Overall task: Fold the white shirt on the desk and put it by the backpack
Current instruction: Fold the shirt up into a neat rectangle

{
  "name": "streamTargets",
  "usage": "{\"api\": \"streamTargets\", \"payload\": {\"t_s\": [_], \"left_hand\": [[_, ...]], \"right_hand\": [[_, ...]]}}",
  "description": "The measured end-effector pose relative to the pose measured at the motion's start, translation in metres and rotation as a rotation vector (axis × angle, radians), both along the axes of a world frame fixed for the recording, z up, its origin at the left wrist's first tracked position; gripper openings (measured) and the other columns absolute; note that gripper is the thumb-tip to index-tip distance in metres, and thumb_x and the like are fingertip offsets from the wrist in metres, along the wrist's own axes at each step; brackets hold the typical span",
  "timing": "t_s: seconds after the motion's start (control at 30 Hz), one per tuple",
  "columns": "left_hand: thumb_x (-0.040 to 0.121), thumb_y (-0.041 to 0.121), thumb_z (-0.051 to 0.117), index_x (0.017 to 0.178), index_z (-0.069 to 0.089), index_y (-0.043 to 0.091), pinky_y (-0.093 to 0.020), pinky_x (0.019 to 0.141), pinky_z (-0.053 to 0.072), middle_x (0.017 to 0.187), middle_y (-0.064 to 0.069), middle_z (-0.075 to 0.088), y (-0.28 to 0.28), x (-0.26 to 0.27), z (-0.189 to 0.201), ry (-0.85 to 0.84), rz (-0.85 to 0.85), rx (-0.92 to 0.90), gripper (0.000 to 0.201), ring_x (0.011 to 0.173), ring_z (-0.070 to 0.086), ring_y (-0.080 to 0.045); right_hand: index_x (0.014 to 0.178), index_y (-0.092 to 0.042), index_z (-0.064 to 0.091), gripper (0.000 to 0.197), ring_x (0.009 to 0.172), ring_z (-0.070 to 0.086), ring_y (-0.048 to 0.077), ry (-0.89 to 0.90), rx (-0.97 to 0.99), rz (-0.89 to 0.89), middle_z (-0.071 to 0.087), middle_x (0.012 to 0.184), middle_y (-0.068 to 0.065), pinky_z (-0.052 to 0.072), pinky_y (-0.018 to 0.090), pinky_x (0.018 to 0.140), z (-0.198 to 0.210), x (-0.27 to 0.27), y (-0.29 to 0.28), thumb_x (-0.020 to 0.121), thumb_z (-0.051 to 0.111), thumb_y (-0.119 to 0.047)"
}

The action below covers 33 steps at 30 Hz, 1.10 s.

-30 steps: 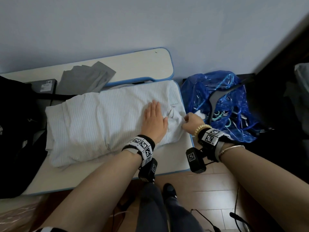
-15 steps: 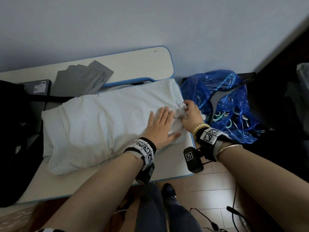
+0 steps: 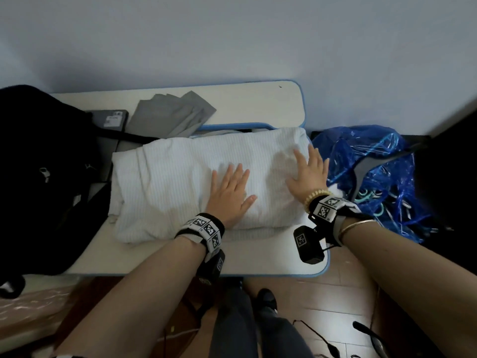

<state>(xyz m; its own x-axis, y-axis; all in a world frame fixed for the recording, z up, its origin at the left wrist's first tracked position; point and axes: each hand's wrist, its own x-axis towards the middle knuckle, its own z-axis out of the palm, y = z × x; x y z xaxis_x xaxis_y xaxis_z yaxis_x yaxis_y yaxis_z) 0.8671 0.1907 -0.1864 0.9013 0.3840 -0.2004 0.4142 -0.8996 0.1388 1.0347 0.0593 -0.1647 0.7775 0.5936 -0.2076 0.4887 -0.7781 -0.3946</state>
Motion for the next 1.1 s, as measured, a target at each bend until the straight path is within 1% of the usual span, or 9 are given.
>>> {"api": "streamTargets", "payload": {"t_s": [0.13, 0.23, 0.37, 0.47, 0.57, 0.73, 0.93, 1.0, 1.1], "left_hand": [[0.099, 0.045, 0.020, 0.152, 0.005, 0.014, -0.049, 0.119, -0.007, 0.161, -0.006, -0.003, 0.033, -0.034, 0.009, -0.044, 0.222, -0.090, 0.063, 0.148, -0.008, -0.022], [0.100, 0.036, 0.029, 0.150, 0.016, 0.010, -0.046, 0.120, 0.006, 0.160, -0.008, 0.009, 0.069, -0.057, 0.018, -0.142, 0.367, -0.100, 0.058, 0.148, 0.003, -0.024], [0.095, 0.022, 0.044, 0.133, 0.042, 0.007, -0.044, 0.103, 0.033, 0.141, -0.011, 0.041, 0.123, -0.088, 0.026, -0.237, 0.547, -0.012, 0.041, 0.129, 0.037, -0.030], [0.094, 0.021, 0.047, 0.124, 0.046, 0.003, -0.046, 0.095, 0.039, 0.131, -0.018, 0.047, 0.168, -0.111, 0.030, -0.213, 0.664, -0.033, 0.035, 0.120, 0.043, -0.035], [0.096, 0.025, 0.047, 0.122, 0.047, 0.001, -0.046, 0.094, 0.041, 0.127, -0.020, 0.051, 0.212, -0.124, 0.034, -0.189, 0.763, -0.110, 0.036, 0.118, 0.049, -0.038], [0.098, 0.027, 0.043, 0.119, 0.047, 0.008, -0.041, 0.076, 0.044, 0.114, -0.022, 0.060, 0.261, -0.122, 0.032, -0.105, 0.659, -0.076, 0.029, 0.104, 0.058, -0.040], [0.094, 0.035, 0.049, 0.119, 0.060, 0.018, -0.037, 0.082, 0.047, 0.114, -0.013, 0.066, 0.288, -0.112, 0.020, -0.028, 0.531, -0.123, 0.032, 0.106, 0.061, -0.033], [0.095, 0.034, 0.050, 0.108, 0.067, 0.015, -0.034, 0.077, 0.046, 0.108, -0.012, 0.068, 0.294, -0.112, 0.018, -0.040, 0.507, -0.107, 0.029, 0.100, 0.062, -0.032], [0.097, 0.030, 0.044, 0.099, 0.065, 0.006, -0.035, 0.071, 0.043, 0.102, -0.018, 0.067, 0.302, -0.114, 0.017, -0.096, 0.513, -0.072, 0.032, 0.095, 0.061, -0.036]], "right_hand": [[0.146, -0.023, 0.028, 0.067, 0.146, -0.001, 0.032, 0.037, 0.095, 0.108, 0.002, 0.158, 0.013, 0.000, 0.042, 0.120, 0.014, -0.032, 0.033, 0.084, 0.052, -0.011], [0.146, -0.022, 0.029, 0.064, 0.147, -0.002, 0.030, 0.014, 0.078, 0.222, 0.003, 0.159, 0.013, -0.001, 0.042, 0.121, 0.012, -0.055, 0.059, 0.086, 0.050, -0.009], [0.145, -0.023, 0.029, 0.062, 0.147, -0.003, 0.027, 0.057, 0.010, 0.284, 0.002, 0.159, 0.008, -0.005, 0.042, 0.120, 0.007, -0.081, 0.092, 0.088, 0.050, -0.014], [0.145, -0.023, 0.029, 0.059, 0.147, 0.000, 0.025, 0.034, -0.034, 0.309, 0.006, 0.159, 0.006, -0.003, 0.043, 0.120, 0.006, -0.094, 0.121, 0.090, 0.050, -0.019], [0.143, -0.021, 0.033, 0.054, 0.146, 0.010, 0.025, 0.016, -0.058, 0.292, 0.017, 0.158, 0.004, 0.009, 0.043, 0.118, 0.008, -0.096, 0.154, 0.092, 0.049, -0.024], [0.136, -0.020, 0.043, 0.045, 0.134, 0.031, 0.030, -0.057, -0.058, 0.231, 0.038, 0.147, 0.005, 0.027, 0.043, 0.106, 0.010, -0.087, 0.214, 0.093, 0.048, -0.029], [0.134, -0.019, 0.048, 0.041, 0.128, 0.035, 0.032, -0.081, -0.145, 0.256, 0.044, 0.140, 0.008, 0.028, 0.045, 0.105, -0.002, -0.074, 0.259, 0.094, 0.044, -0.030], [0.124, -0.017, 0.057, 0.036, 0.124, 0.038, 0.033, -0.095, -0.184, 0.255, 0.050, 0.133, 0.009, 0.029, 0.044, 0.102, -0.007, -0.072, 0.267, 0.094, 0.043, -0.031], [0.113, -0.012, 0.063, 0.031, 0.120, 0.040, 0.033, -0.132, -0.224, 0.217, 0.056, 0.124, 0.010, 0.030, 0.043, 0.100, -0.010, -0.065, 0.272, 0.094, 0.042, -0.023]]}}
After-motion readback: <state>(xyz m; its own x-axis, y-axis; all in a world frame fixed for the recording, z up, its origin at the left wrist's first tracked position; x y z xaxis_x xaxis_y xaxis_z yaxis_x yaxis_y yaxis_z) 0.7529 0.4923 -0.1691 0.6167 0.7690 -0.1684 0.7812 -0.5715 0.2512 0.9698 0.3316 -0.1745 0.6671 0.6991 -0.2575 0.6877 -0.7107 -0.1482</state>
